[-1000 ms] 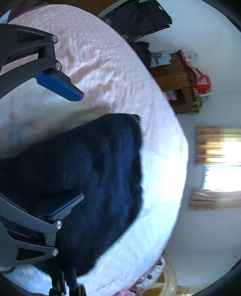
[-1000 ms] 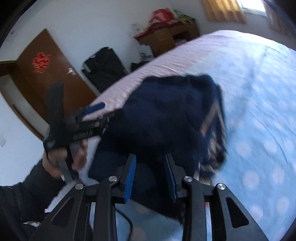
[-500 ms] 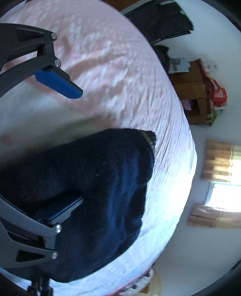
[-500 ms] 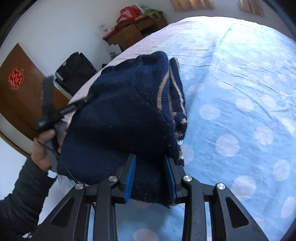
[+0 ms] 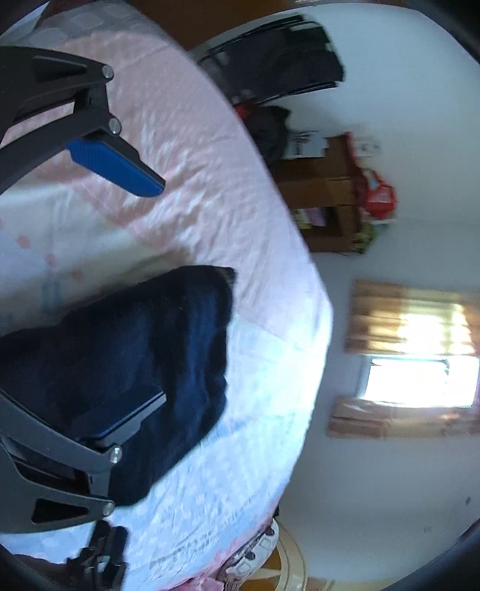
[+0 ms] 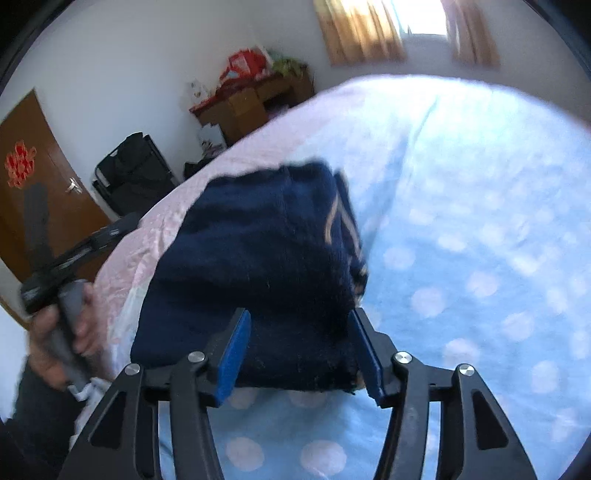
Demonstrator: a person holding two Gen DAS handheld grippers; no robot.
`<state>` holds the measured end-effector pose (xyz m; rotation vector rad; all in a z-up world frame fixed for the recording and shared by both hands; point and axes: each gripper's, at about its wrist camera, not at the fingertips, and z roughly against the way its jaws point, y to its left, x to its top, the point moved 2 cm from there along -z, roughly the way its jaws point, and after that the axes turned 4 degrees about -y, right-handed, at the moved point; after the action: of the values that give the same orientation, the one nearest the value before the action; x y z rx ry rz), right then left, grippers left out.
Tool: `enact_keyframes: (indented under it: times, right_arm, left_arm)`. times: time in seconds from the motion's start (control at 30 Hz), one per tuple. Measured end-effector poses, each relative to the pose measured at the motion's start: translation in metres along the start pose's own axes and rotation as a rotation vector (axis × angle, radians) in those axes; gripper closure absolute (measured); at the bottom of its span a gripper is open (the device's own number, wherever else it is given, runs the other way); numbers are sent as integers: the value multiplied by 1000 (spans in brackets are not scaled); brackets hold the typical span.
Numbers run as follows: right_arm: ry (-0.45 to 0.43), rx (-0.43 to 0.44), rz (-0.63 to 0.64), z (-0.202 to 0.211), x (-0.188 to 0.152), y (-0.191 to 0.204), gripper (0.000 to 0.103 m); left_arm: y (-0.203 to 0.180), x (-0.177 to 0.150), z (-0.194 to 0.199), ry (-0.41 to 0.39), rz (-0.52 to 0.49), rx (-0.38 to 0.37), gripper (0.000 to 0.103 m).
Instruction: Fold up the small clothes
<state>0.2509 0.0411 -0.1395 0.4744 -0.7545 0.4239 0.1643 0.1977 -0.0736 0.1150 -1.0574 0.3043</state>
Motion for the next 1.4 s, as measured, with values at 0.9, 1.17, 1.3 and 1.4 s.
enact_keyframes:
  times: [0.9, 1.17, 1.3, 1.4]
  right_arm:
    - [-387, -151, 142, 139, 10, 73, 35]
    - [-394, -152, 145, 141, 8, 75, 35]
    - [-395, -151, 143, 140, 8, 75, 35]
    - [-401, -152, 143, 142, 8, 75, 35]
  left_arm:
    - [-29, 4, 81, -167, -50, -107, 0]
    - [-36, 1, 80, -165, -64, -108, 0]
    - [-36, 0, 80, -162, -63, -107, 0]
    - [-37, 0, 81, -170, -75, -97, 0]
